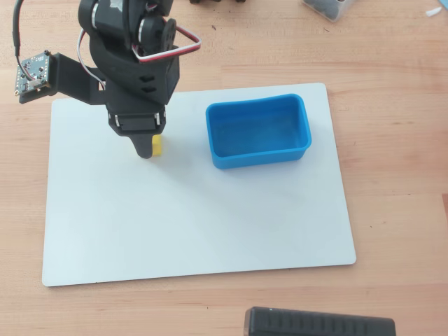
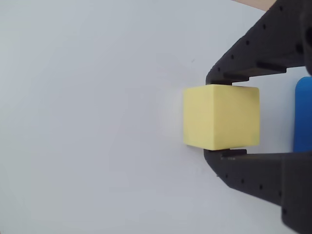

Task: Pick up yellow cube and drop it in the blue rectangular bin

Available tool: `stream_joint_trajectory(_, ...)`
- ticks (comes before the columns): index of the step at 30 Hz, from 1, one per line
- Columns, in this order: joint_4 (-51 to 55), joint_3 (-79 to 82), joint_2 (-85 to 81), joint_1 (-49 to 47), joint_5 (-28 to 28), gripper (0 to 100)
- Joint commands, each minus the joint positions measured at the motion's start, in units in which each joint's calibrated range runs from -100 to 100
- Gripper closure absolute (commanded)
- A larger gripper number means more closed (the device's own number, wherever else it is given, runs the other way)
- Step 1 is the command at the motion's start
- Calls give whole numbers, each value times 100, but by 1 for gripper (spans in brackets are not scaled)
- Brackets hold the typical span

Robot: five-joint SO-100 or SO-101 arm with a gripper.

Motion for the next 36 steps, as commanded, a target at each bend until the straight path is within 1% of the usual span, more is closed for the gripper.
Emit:
stream_joint_trajectory(1, -131, -667, -112, 34, -93, 91)
stream_joint_trajectory(6, 100, -712, -502, -94, -264, 91)
stream_joint_trajectory(13, 884, -1367, -1115, -291, -415, 91)
stream_joint_trajectory(20, 1834, -2221, -1551, -815, -625, 91)
stream_joint_trajectory(24, 2263, -2703, -1607, -1312, -772, 91)
stream_joint_trajectory(32, 2321, -2621, -1607, -2436, -1118, 92)
stream_joint_trajectory(36, 2181, -2294, -1737, -2667, -1128, 92)
